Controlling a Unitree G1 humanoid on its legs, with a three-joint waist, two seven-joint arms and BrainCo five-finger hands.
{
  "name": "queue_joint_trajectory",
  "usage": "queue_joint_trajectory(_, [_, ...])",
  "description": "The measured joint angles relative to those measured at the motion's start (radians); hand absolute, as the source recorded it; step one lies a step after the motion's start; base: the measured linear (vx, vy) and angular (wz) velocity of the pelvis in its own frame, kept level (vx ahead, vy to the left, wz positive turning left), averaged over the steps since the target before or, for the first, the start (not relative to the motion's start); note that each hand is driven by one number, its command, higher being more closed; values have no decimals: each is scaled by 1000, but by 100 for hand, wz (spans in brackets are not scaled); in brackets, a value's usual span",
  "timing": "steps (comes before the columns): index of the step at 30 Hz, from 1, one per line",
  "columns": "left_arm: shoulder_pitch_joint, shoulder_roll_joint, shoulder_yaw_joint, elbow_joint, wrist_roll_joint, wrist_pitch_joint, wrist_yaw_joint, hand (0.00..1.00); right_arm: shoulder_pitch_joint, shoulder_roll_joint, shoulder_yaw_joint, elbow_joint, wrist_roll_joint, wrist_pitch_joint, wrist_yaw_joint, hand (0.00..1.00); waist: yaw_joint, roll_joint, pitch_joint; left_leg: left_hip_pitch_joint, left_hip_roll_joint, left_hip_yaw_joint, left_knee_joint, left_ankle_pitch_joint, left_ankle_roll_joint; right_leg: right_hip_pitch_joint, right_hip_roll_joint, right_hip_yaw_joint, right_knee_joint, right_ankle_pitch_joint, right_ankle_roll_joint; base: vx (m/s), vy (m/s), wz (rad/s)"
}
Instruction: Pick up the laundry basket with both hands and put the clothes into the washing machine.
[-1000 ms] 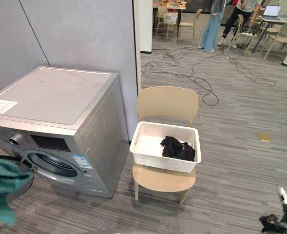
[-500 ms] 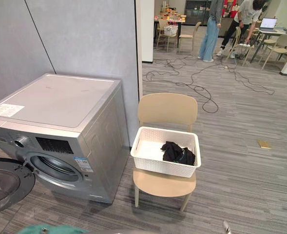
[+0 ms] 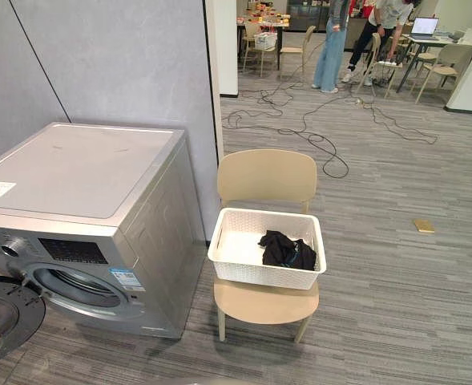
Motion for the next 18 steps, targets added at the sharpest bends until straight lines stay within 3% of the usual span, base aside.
queue_joint_trajectory(5, [-24, -1, -63, -15, -4, -7, -10, 100, -28, -7, 114, -43, -5, -6, -5, 0, -3, 4, 94, -33, 2, -74, 41, -2, 3, -1, -13, -58, 99, -57, 0, -67, -32, 42])
queue_joint_trajectory(9, [-35, -10, -117, -116, -26, -26, -7, 100, -72, -31, 307, -119, -60, -8, -8, 0, 3, 7, 180, -170, 3, -177, 160, 2, -5, -124, -56, -140, 363, -189, -10, -104, -92, 79])
queue_joint_trajectory(12, [-59, -23, -116, -125, -50, -27, 4, 100, -130, -64, 356, -155, -88, -12, -27, 0, 11, 16, 220, -235, -4, -239, 168, 60, -26, -150, -90, -232, 459, -251, -25, -119, -126, 97])
queue_joint_trajectory(14, [-58, -26, -113, -125, -67, -27, 11, 100, -158, -82, 371, -159, -113, -13, -40, 0, 23, 17, 222, -245, -20, -238, 126, 130, -13, -152, -120, -279, 493, -288, -33, -143, -107, 96])
queue_joint_trajectory(16, [-57, -32, -99, -129, -68, -27, 12, 100, -196, -96, 373, -167, -119, -14, -45, 0, 31, 1, 223, -268, -38, -205, 14, 299, 48, -146, -162, -356, 477, -275, -67, -116, -50, 96])
queue_joint_trajectory(17, [-57, -31, -83, -131, -68, -27, 12, 100, -202, -89, 372, -176, -119, -15, -45, 0, 33, 0, 222, -280, -33, -173, 33, 297, 53, -146, -167, -379, 464, -266, -77, -64, -18, 82])
queue_joint_trajectory(18, [-56, -42, -48, -130, -68, -25, 11, 100, -210, -86, 370, -189, -120, -19, -45, 0, 36, 4, 221, -313, -11, -105, 126, 252, 63, -139, -165, -408, 457, -245, -80, -2, -14, 62])
